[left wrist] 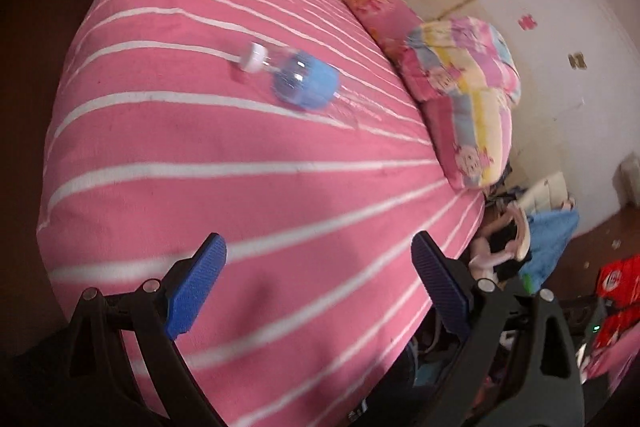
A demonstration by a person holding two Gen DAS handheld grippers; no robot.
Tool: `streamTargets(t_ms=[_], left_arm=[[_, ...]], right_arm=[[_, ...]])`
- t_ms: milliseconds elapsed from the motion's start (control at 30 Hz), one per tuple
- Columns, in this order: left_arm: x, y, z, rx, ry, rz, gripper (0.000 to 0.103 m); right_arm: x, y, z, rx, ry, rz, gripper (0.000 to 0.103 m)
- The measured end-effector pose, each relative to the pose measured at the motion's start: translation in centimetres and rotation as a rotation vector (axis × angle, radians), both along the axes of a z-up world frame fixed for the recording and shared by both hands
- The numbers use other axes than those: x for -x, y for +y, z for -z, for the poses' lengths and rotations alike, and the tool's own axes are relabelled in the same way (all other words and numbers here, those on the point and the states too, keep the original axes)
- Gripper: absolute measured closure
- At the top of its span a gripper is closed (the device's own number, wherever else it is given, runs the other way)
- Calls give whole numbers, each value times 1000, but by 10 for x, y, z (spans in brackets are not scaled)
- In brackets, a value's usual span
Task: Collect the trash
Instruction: 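Move both grippers back to the clear plastic bottle on the bed, then grasp the bottle cap with the left gripper while the right grasps the blue-labelled body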
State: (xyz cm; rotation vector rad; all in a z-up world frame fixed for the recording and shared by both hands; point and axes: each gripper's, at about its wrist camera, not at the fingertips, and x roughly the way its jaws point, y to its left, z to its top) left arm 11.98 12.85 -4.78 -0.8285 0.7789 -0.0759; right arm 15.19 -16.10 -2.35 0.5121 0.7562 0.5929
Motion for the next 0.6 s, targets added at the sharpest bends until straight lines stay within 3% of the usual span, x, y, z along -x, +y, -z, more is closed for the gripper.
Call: streamTargets(t_ms=[133,300,600], left_arm=[[-27,22,8,32,29,-14,12],[-62,43,7,5,38,-31,12],[-122,91,32,192,79,-108,12]], right_arm=[[-36,34,14,-35,53,-48,6],[-79,49,34,-154,159,-36,6],[-146,66,65,-342,310,-12,6]])
